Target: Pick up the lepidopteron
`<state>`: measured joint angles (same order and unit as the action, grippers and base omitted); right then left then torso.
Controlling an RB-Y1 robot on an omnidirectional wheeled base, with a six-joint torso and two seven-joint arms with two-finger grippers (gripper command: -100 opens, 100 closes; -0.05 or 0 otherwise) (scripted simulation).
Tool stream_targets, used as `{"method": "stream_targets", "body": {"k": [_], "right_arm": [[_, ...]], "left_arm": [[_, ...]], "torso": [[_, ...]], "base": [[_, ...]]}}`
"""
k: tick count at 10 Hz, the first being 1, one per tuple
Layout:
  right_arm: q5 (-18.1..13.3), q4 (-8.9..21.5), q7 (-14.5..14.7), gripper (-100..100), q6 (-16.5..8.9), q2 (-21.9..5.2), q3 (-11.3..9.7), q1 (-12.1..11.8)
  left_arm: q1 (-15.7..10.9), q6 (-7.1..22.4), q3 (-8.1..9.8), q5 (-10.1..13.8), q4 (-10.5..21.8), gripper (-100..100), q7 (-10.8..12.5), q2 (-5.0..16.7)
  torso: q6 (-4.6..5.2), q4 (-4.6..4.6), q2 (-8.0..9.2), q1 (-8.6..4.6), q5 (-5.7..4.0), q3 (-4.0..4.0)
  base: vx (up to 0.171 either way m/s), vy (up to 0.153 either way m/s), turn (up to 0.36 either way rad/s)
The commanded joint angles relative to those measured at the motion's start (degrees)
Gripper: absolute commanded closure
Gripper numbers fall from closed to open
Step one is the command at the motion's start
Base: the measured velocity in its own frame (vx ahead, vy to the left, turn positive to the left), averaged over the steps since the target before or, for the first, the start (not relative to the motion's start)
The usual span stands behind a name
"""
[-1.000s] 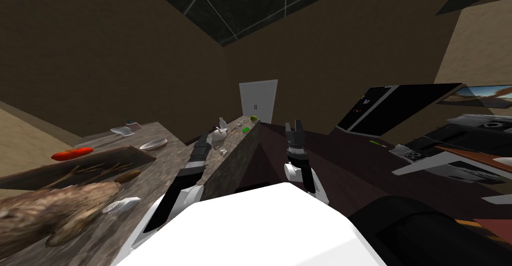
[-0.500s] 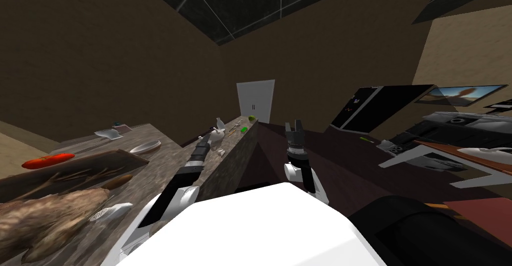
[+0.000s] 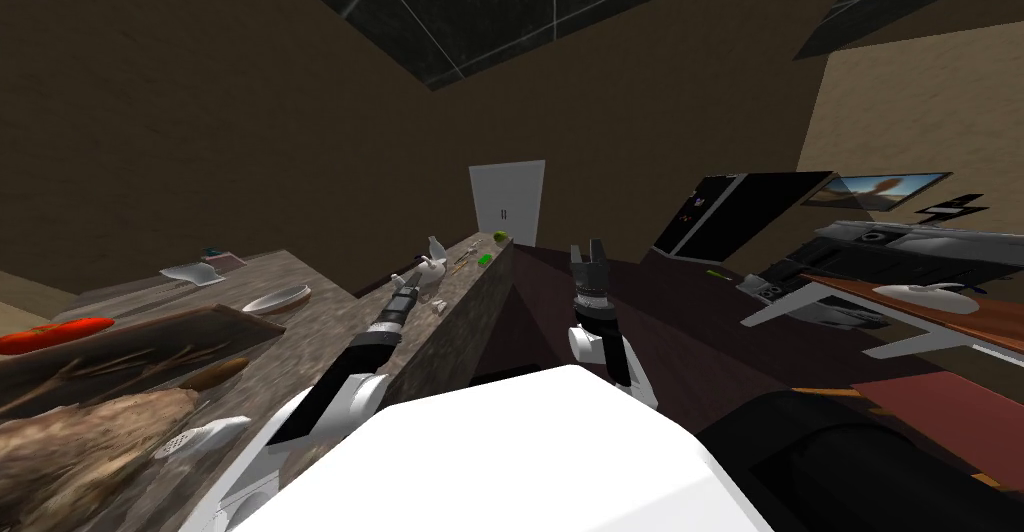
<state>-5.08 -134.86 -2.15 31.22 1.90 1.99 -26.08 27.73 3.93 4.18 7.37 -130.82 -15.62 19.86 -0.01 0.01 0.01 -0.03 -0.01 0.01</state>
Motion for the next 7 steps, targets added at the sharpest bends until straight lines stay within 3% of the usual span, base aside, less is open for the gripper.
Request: {"method": "stream_targets", "body": {"k": [1,4,6,7], "right_arm": [[0.0,0.0,0.0,0,0.0,0.0,0.0,0.0],[0.0,0.0,0.0,0,0.0,0.0,0.0,0.0],[0.0,0.0,0.0,0,0.0,0.0,0.0,0.0],[0.0,0.0,0.0,0,0.0,0.0,0.0,0.0]], "left_arm": [[0.0,2.9,0.8,1.1,0.2,-100,-1.4,1.5],[-0.1,6.5,1.46,2.0,0.6,-100,-2.6,2.8],[-0.5,10.9,2.72,3.9,1.5,-100,-5.0,5.5],[-0.5,12.5,2.72,3.9,1.5,-100,-5.0,5.5]], "torso": [[0.0,0.0,0.0,0.0,0.0,0.0],[0.0,-0.01,-0.04,-0.03,-0.01,-0.02],[0.0,-0.02,-0.07,-0.03,0.0,-0.04],[0.0,-0.03,-0.12,-0.07,-0.02,-0.07]], "base": [[-0.001,-0.019,-0.052],[0.007,-0.018,-0.028],[0.024,-0.03,-0.034],[0.031,-0.031,-0.002]]}}
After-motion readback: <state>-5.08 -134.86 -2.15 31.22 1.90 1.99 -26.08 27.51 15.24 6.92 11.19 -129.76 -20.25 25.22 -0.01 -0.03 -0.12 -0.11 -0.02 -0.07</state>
